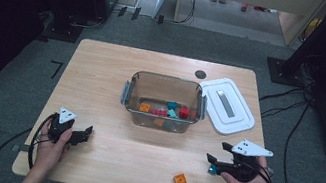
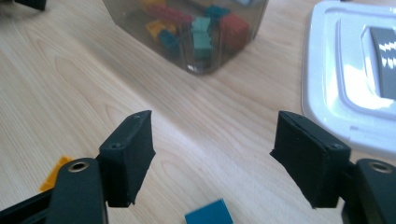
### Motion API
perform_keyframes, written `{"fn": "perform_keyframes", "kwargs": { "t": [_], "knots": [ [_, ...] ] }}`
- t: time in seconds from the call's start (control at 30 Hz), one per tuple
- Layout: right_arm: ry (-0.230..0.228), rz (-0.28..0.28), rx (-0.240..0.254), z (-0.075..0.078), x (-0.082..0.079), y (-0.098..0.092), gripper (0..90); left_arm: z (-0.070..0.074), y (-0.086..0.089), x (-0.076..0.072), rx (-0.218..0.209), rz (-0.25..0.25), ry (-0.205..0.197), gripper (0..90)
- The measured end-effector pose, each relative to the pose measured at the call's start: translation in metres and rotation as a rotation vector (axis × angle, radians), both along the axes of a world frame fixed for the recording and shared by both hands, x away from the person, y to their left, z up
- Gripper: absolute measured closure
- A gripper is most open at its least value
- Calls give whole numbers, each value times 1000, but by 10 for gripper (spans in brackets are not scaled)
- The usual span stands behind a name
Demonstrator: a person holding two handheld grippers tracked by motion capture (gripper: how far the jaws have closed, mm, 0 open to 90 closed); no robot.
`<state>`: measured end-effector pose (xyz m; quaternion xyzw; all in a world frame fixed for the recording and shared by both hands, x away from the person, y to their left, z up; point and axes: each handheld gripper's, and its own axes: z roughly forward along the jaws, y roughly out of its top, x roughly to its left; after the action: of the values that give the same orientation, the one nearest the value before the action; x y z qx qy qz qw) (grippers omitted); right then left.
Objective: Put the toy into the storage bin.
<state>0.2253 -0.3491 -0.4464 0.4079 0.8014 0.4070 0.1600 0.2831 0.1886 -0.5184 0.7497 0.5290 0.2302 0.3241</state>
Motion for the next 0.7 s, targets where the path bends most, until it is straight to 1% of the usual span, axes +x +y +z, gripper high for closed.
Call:
{"fn": "perform_keyframes", "kwargs": {
  "t": [0.1, 0.27, 0.37, 0.43, 0.53, 0.63, 0.7],
  "knots": [
    [11, 5, -4, -11, -4, -5, 321, 0, 0, 0, 0, 1, 0, 128],
    [13, 8, -12, -27, -9, -14, 366, 0, 0, 0, 0, 1, 0, 128],
    [18, 13, 3, -35, -11, -19, 379, 0, 0, 0, 0, 1, 0, 128],
    [20, 23, 6, -40, -12, -20, 387, 0, 0, 0, 0, 0, 0, 128],
    [23, 54, 6, -48, -14, -19, 390, 0, 0, 0, 0, 1, 0, 128],
    [12, 76, -18, -55, -15, -19, 392, 0, 0, 0, 0, 1, 0, 128],
    [13, 89, -24, -60, -15, -19, 402, 0, 0, 0, 0, 0, 0, 128]
  ]
}}
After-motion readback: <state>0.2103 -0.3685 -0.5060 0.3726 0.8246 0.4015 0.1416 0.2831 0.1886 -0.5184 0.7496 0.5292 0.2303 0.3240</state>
